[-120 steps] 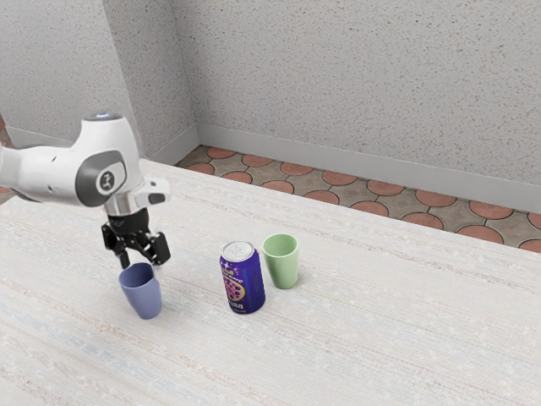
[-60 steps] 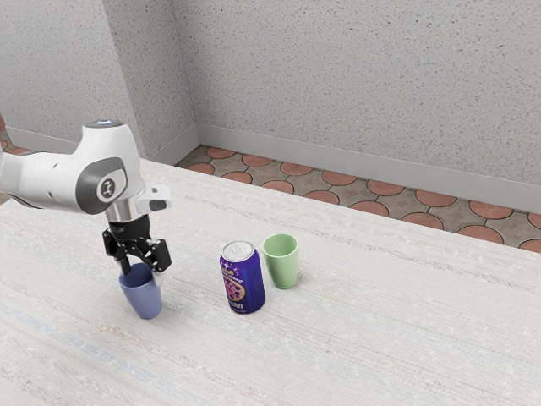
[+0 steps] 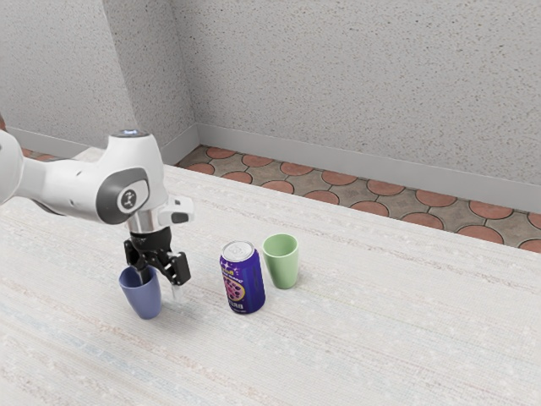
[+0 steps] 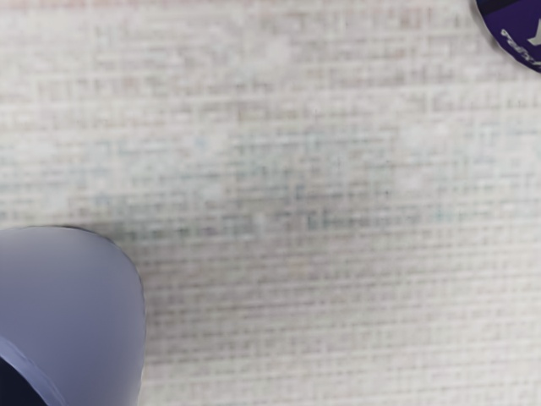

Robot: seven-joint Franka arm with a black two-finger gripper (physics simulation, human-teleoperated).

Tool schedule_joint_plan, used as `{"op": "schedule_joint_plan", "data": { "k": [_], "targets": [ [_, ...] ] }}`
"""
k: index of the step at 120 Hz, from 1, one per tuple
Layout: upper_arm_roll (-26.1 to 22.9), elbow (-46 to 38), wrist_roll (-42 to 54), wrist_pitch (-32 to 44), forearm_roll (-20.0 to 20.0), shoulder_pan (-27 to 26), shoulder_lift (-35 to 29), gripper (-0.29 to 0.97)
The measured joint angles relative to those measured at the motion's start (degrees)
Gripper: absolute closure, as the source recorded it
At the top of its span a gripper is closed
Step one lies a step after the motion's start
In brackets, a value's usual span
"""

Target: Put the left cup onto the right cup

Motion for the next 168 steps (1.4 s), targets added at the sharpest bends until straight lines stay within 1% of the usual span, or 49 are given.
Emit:
{"op": "schedule_joint_plan", "data": {
  "k": [24,39,58,89,110,120,139,168],
  "targets": [
    [0.03,-0.18,-0.05,0.7,-0.12,2.0,0.39,0.03],
    [0.01,-0.18,-0.07,0.98,-0.14,1.92,0.93,0.05],
    [0.0,-0.18,-0.09,1.19,-0.15,1.25,1.11,0.17],
    [0.08,-0.13,-0.13,1.35,-0.16,1.6,1.05,0.4],
    [0.09,-0.09,-0.13,1.39,-0.12,1.66,0.96,0.6],
    [0.09,-0.05,-0.14,1.4,-0.04,1.6,0.92,0.67],
    [0.09,0.0,-0.14,1.41,0.4,1.59,-0.08,0.74],
    [0.15,0.66,-0.09,1.12,1.57,1.51,-2.16,0.77]
  ]
}}
